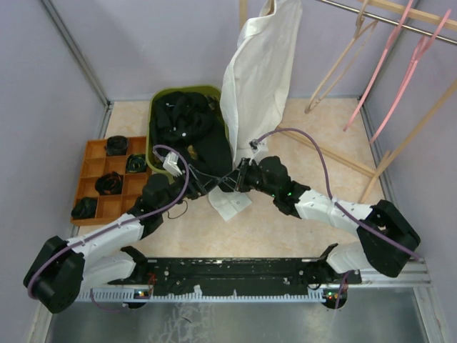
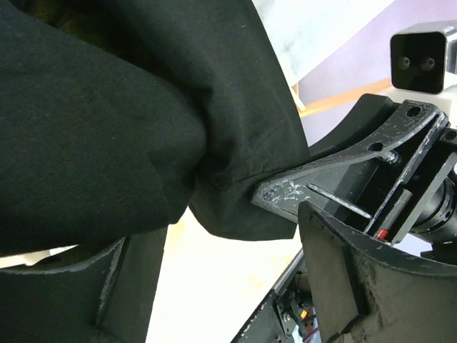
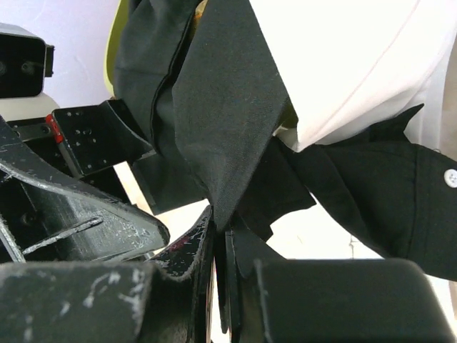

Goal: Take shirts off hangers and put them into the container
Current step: Adjust the shirt in the bin.

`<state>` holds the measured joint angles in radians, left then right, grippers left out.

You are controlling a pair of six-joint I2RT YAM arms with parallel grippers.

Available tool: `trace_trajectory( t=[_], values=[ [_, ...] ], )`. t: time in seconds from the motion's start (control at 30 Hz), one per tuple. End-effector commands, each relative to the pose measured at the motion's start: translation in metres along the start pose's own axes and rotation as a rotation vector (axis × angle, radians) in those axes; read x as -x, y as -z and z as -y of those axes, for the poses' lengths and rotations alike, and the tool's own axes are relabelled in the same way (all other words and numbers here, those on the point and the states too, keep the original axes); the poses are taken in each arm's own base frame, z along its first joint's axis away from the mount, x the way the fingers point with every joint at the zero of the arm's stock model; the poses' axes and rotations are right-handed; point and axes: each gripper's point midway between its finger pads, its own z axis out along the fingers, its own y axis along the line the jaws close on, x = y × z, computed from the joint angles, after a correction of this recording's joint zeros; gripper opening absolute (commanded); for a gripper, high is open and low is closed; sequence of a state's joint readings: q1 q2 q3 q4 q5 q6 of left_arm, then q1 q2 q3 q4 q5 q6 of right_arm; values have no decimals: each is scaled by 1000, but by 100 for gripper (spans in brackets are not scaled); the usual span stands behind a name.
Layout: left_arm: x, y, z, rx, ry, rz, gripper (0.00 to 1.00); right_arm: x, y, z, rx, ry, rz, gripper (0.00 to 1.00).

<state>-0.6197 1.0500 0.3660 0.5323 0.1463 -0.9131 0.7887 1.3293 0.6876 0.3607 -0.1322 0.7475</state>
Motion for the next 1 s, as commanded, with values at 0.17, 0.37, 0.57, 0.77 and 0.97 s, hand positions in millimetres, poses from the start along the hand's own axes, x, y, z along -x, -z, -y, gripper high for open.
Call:
trace_trajectory(
  t=[0.17,0.37,0.57,0.77,0.97],
  values=[
    [15,-3,9,-44,48,48,60,-1,-5,-20,97,-70,-32,5],
    [22,-4,10,-52,92,79,46,-7,-2,-30,151,-90,-67,2],
    [17,-9,20,-92,89,29,30,-5,2,-45,215,-91,-80,2],
    [29,-3,30,-92,63,62,0,-1,14,-43,169,-83,-76,22],
    [65,3,46,8,-78,110,0,22,46,-35,71,-5,33,61]
  ],
)
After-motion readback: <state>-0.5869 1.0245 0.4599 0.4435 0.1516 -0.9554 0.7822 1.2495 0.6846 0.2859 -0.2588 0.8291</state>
